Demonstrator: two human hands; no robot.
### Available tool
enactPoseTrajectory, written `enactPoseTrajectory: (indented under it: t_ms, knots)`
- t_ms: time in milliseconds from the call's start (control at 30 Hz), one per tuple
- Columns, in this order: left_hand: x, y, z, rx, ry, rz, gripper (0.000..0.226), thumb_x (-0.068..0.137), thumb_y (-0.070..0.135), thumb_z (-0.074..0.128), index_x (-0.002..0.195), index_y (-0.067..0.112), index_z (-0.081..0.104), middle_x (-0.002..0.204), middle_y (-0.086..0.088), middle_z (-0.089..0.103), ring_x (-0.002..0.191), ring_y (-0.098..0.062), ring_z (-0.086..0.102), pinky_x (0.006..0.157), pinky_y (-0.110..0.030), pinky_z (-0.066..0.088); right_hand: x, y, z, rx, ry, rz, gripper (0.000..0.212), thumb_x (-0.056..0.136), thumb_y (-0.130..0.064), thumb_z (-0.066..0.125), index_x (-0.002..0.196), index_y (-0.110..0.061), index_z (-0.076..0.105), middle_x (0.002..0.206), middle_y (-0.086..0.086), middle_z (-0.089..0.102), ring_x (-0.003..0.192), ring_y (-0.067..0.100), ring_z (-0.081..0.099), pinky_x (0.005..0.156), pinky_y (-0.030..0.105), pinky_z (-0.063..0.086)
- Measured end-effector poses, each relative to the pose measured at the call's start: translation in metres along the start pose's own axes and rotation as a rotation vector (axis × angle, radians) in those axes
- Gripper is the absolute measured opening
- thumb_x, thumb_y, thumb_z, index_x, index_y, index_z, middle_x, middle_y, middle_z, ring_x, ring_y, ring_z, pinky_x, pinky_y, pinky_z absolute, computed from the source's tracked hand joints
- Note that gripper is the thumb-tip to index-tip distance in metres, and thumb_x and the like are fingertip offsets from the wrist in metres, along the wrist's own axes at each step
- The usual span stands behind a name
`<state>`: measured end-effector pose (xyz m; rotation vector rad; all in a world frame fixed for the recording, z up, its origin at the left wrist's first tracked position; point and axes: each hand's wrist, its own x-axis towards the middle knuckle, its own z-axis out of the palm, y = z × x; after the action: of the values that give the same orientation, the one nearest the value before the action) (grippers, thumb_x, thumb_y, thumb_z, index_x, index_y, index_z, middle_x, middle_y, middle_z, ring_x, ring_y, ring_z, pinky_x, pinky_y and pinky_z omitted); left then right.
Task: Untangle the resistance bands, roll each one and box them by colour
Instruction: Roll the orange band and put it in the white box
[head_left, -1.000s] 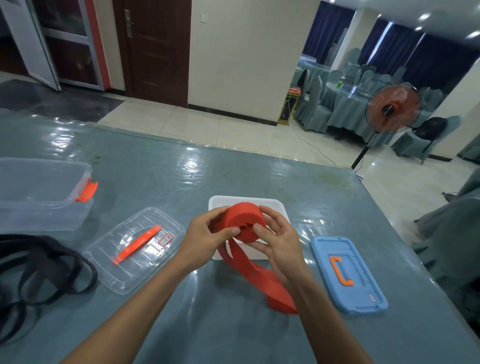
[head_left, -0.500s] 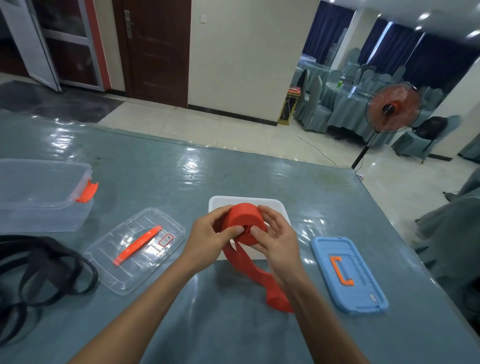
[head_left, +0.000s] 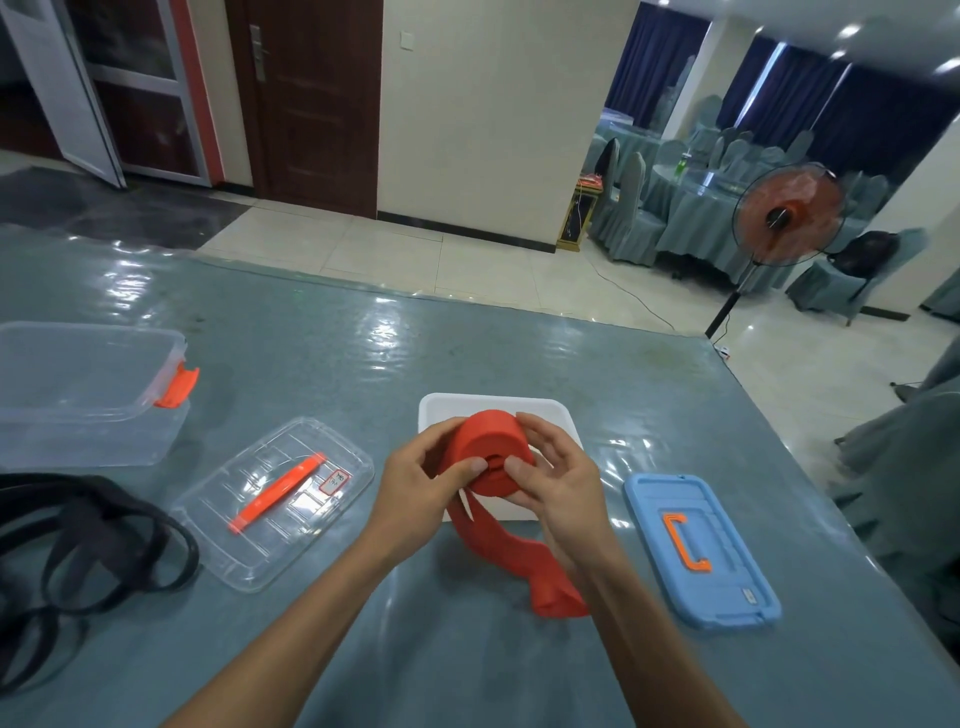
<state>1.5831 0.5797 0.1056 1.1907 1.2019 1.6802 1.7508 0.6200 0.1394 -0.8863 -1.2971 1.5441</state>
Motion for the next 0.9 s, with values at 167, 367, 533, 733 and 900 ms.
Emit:
enactPoseTrajectory:
  t_ms: [167, 367, 533, 733, 900]
  knots:
    - [0.006, 0.005, -0.011, 0.092, -0.073, -0.024, 0.042, 0.077, 0.024, 0.080, 0.117, 0.034, 0.069, 0.109, 0.007, 0.076, 0.102, -0.014, 0.072, 0.089, -0.027, 0.056, 0.003, -0.002, -0.003, -0.541, -0.044, -0.203, 0.052, 0.088, -0.005, 0.073, 0.133, -0.028, 0.062, 0.125, -0.016, 0.067, 0.120, 0.010, 0.061, 0.099, 0.041, 0.055]
    - [0.009, 0.005, -0.007, 0.038, -0.044, -0.002, 0.053, 0.072, 0.035, 0.083, 0.122, 0.028, 0.070, 0.115, 0.004, 0.075, 0.108, -0.019, 0.070, 0.093, -0.036, 0.057, 0.004, -0.004, -0.001, -0.096, 0.023, -0.058, 0.050, 0.084, 0.008, 0.072, 0.124, -0.021, 0.067, 0.118, 0.003, 0.073, 0.113, 0.025, 0.069, 0.071, 0.038, 0.062]
    - [0.008, 0.008, -0.002, 0.019, -0.020, 0.018, 0.042, 0.074, 0.036, 0.082, 0.114, 0.046, 0.072, 0.112, 0.006, 0.076, 0.105, -0.017, 0.072, 0.090, -0.027, 0.057, -0.003, 0.000, 0.001, 0.094, 0.039, -0.016, 0.041, 0.091, 0.003, 0.067, 0.125, -0.019, 0.065, 0.119, 0.011, 0.072, 0.110, 0.032, 0.070, 0.077, 0.041, 0.062]
    - [0.012, 0.006, -0.008, 0.140, -0.142, -0.035, 0.052, 0.070, 0.038, 0.083, 0.120, 0.035, 0.070, 0.114, 0.009, 0.075, 0.106, -0.017, 0.071, 0.095, -0.044, 0.058, 0.002, -0.008, -0.012, -0.510, 0.010, -0.195, 0.044, 0.088, -0.016, 0.076, 0.128, -0.032, 0.065, 0.122, -0.016, 0.069, 0.117, 0.007, 0.063, 0.101, 0.035, 0.052]
    - [0.010, 0.006, -0.002, 0.038, -0.068, -0.009, 0.055, 0.071, 0.038, 0.085, 0.124, 0.032, 0.070, 0.116, 0.005, 0.074, 0.107, -0.018, 0.071, 0.094, -0.035, 0.057, 0.002, -0.013, -0.010, -0.051, 0.060, -0.066, 0.036, 0.087, 0.000, 0.072, 0.113, -0.025, 0.073, 0.112, 0.003, 0.076, 0.107, 0.025, 0.072, 0.073, 0.036, 0.062]
